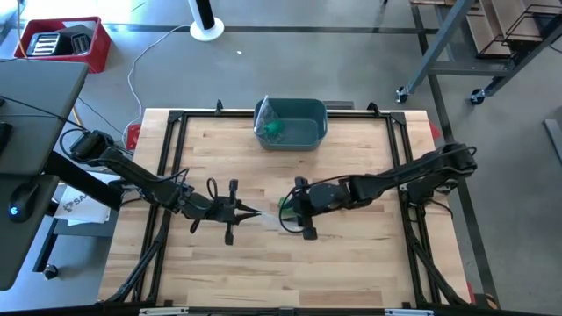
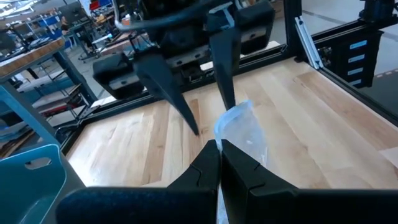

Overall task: Roll bandage
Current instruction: Open the transparent zip bag

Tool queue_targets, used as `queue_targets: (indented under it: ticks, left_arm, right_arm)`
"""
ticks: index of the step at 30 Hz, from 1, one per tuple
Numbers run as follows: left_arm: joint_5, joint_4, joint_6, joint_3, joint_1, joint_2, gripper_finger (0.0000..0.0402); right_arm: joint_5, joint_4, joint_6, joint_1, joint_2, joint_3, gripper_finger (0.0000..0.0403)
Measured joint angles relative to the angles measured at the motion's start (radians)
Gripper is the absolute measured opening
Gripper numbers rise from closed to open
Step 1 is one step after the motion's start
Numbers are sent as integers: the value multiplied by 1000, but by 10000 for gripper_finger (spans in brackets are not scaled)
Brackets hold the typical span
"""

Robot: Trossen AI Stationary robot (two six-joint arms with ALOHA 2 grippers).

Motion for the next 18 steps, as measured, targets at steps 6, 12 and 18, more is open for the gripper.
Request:
queue_targets:
  ticks: [6, 12, 18]
  left_arm:
    - [-1, 0, 0, 0, 0, 0, 0]
    - [-18, 0, 0, 0, 0, 0, 0]
    - [-19, 0, 0, 0, 0, 0, 0]
  right_arm:
    - [-47, 26, 6, 0, -15, 0, 150]
    - [-70, 34, 32, 0, -10, 0, 150]
    - [-67, 44, 32, 0, -18, 0, 149]
